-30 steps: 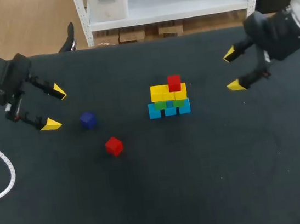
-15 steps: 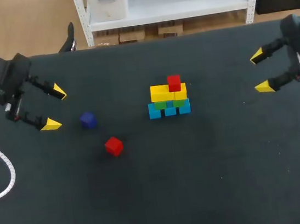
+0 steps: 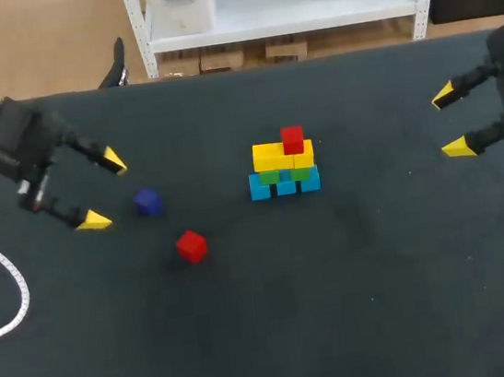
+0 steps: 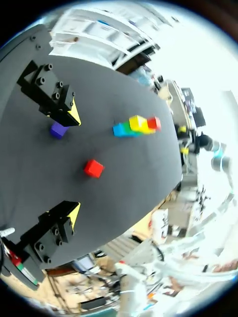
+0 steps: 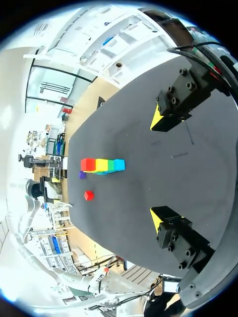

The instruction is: Place the blue cubes, place green cubes on the blue cubes, place the yellow cubes on the green cubes, then place the red cubes on the yellow cubes, and place purple cube on the red cubes.

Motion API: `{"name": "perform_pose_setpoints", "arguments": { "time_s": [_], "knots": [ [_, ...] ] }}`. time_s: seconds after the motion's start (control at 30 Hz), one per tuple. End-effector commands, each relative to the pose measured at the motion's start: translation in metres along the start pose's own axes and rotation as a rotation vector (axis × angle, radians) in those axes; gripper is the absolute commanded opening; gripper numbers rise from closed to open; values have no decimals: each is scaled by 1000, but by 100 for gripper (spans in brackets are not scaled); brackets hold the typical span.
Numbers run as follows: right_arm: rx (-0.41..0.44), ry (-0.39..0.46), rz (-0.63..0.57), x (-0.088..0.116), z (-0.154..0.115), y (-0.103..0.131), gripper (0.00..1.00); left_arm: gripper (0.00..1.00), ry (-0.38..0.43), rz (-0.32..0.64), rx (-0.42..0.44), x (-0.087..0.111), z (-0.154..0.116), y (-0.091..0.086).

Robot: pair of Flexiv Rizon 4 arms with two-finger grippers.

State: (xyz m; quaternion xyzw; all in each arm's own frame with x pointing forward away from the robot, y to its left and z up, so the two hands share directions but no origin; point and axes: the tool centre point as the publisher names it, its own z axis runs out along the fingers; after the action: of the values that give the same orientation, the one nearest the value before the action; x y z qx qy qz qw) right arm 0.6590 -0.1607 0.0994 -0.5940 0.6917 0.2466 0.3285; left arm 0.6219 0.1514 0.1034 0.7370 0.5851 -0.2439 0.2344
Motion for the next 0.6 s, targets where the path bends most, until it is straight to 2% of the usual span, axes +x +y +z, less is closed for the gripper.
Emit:
{"name": "perform_pose_setpoints", "arguments": {
  "time_s": [0.03, 0.1, 0.33, 0.6],
  "knots": [
    [-1, -3, -1, 1, 0, -1, 100, 100, 78, 87, 119, -15, 26, 9],
    [-1, -3, -1, 1, 0, -1, 100, 100, 100, 114, 149, -19, 38, 7],
    [-1, -3, -1, 1, 0, -1, 100, 100, 104, 177, 209, -33, 70, 5],
    [-1, -3, -1, 1, 0, -1, 100, 100, 158, 175, 231, -27, 95, 4]
  ]
}}
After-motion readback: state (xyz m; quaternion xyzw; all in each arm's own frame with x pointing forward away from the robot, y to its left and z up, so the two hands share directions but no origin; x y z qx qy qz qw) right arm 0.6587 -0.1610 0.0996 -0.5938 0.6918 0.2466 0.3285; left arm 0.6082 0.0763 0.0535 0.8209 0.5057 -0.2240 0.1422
